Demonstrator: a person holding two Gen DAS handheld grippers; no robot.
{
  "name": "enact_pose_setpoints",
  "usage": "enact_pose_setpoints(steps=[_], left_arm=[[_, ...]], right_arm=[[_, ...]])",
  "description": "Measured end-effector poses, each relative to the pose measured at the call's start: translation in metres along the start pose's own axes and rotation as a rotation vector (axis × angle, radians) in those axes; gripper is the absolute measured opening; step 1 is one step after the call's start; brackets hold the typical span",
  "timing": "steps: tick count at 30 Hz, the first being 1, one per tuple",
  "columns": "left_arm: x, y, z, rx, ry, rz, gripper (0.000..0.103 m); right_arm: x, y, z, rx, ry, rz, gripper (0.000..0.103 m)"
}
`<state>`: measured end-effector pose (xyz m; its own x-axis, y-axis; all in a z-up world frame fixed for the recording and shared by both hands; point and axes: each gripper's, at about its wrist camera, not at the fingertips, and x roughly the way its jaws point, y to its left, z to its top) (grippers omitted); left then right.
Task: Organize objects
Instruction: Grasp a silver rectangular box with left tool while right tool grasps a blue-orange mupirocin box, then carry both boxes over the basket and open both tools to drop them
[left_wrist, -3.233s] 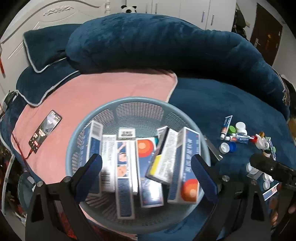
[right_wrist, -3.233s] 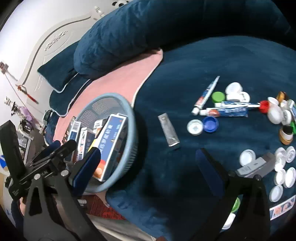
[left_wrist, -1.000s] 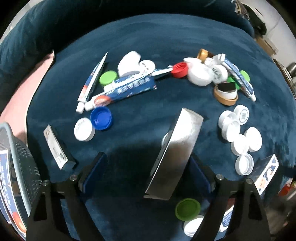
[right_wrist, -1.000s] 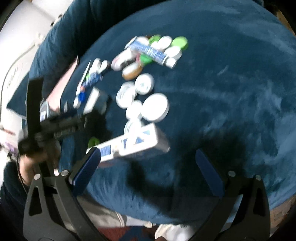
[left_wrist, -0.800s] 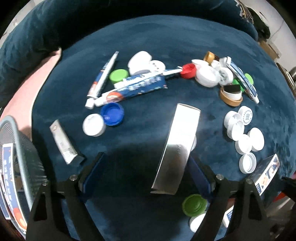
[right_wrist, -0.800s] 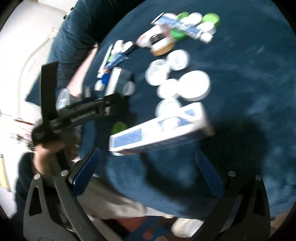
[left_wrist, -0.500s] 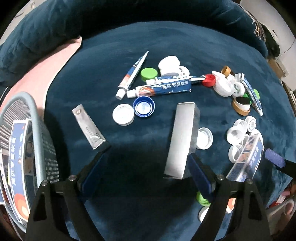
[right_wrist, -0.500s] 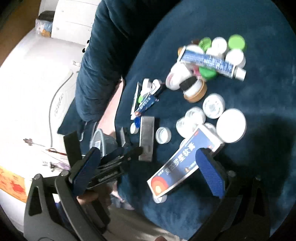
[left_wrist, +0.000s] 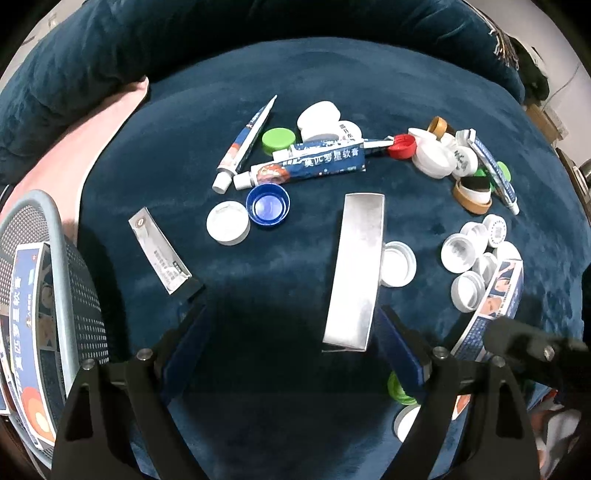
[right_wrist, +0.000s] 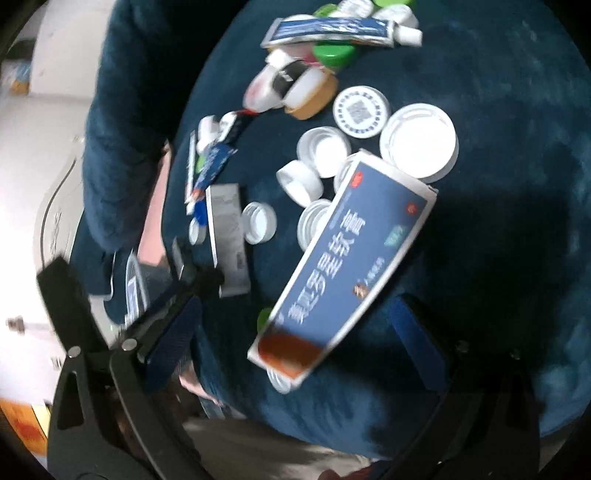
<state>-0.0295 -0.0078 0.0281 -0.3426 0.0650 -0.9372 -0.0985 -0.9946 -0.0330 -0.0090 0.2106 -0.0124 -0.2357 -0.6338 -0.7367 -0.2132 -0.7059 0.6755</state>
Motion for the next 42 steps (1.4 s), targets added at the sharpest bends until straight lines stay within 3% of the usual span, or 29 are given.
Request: enact_pose_setpoints(steps=[2,3,4,9,11,13,14,15,16,17,18,20,22,33,37,42], left_arm=[[0.000,-0.001,0.001,0.002,-0.008,-0.010,0.091],[0.000,-0.001,0.002,0.004,-0.013,-0.016,0.091],[0.000,-0.001,0.003,0.008,-0.017,-0.020,0.091],[0.003,-0.011,0.010,0.026,-0.031,-0.058,0.091],[0.007,-0.014,0.014,0.039,-0.037,-0.067,0.091],[0.014,-0.017,0.016,0.057,-0.023,-0.066,0.090],[0.019,-0.015,0.018,0.059,-0.011,-0.069,0.084],[0.023,-0.014,0.018,0.056,0.003,-0.078,0.071],[0.025,-0.013,0.018,0.050,0.014,-0.087,0.061],[0.027,-0.013,0.017,0.046,0.021,-0.098,0.040],[0.027,-0.012,0.017,0.041,0.025,-0.113,0.029],[0.024,-0.011,0.015,0.045,0.013,-0.119,0.027],[0.017,-0.014,0.012,0.047,-0.008,-0.125,0.027],[-0.037,-0.008,0.004,0.036,-0.126,-0.144,0.027],[-0.064,0.016,0.001,-0.004,-0.180,-0.146,0.027],[-0.097,0.065,-0.010,-0.086,-0.248,-0.081,0.027]], right_arm=[[0.002,-0.003,0.002,0.022,0.000,-0.030,0.101],[0.003,-0.003,0.002,0.006,0.002,-0.049,0.083],[0.003,0.002,0.002,-0.041,0.005,-0.086,0.048],[-0.012,0.018,0.001,-0.202,-0.051,-0.174,0.045],[-0.025,0.027,0.003,-0.300,-0.122,-0.272,0.045],[-0.033,0.041,0.004,-0.451,-0.205,-0.433,0.045],[-0.032,0.046,0.003,-0.521,-0.220,-0.504,0.045],[-0.027,0.049,0.005,-0.572,-0.212,-0.556,0.046],[-0.019,0.053,0.008,-0.566,-0.199,-0.549,0.047],[-0.019,0.047,0.011,-0.540,-0.184,-0.515,0.046],[-0.017,0.041,0.013,-0.500,-0.162,-0.479,0.046],[-0.010,0.031,0.016,-0.416,-0.116,-0.422,0.046],[-0.009,0.026,0.014,-0.385,-0.107,-0.386,0.038],[-0.037,0.053,0.006,-0.402,-0.201,-0.246,0.038],[-0.028,0.074,-0.002,-0.435,-0.194,-0.209,0.038],[-0.013,0.108,-0.012,-0.484,-0.172,-0.159,0.038]])
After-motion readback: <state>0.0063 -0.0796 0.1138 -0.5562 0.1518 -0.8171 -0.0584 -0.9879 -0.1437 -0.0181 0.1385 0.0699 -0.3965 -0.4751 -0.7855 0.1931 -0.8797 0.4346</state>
